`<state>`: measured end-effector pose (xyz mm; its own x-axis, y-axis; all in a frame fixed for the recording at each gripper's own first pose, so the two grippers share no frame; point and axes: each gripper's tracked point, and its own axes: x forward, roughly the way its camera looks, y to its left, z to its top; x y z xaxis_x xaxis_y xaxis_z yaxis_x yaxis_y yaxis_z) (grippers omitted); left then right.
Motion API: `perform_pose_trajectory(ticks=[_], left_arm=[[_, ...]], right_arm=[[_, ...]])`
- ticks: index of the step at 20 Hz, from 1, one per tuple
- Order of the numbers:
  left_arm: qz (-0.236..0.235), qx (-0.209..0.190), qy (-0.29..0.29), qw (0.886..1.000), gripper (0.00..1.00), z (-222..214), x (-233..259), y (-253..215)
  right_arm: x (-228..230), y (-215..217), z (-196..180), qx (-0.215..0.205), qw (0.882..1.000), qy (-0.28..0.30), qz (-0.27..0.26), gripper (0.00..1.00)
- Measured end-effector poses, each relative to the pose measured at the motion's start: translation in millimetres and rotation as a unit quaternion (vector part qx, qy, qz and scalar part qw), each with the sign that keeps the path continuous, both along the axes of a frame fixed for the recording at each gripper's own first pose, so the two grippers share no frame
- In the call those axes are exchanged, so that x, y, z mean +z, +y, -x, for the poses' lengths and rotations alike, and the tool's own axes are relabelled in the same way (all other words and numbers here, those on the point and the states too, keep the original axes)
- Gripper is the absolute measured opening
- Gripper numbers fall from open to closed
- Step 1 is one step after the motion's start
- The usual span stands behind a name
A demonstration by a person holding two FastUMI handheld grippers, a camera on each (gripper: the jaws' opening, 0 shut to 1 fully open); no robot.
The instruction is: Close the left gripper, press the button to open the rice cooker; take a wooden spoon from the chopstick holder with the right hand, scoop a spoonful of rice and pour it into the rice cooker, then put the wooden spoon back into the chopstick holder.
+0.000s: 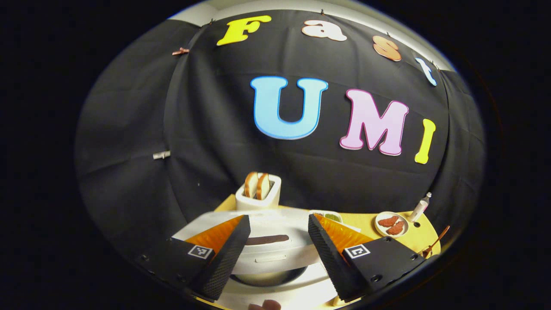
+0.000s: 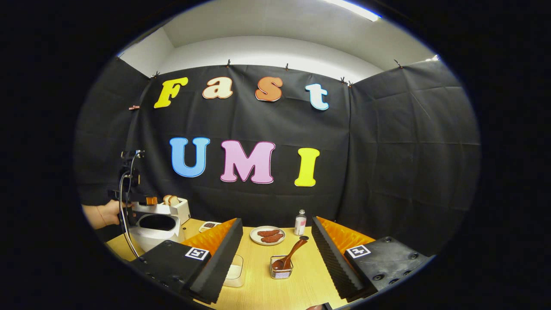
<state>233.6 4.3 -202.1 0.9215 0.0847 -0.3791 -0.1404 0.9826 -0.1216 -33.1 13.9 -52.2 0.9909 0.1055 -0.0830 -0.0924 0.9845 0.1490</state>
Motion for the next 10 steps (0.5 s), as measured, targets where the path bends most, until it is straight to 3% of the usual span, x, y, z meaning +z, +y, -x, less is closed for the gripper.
perform_pose_trajectory(ticks=[10], left_arm=[[-0.027, 0.024, 0.052, 0.998, 0.96, 38, -71, -6]], right_arm=[[-1, -6, 10, 0.000, 1.000, 0.000, 0.004, 0.99]])
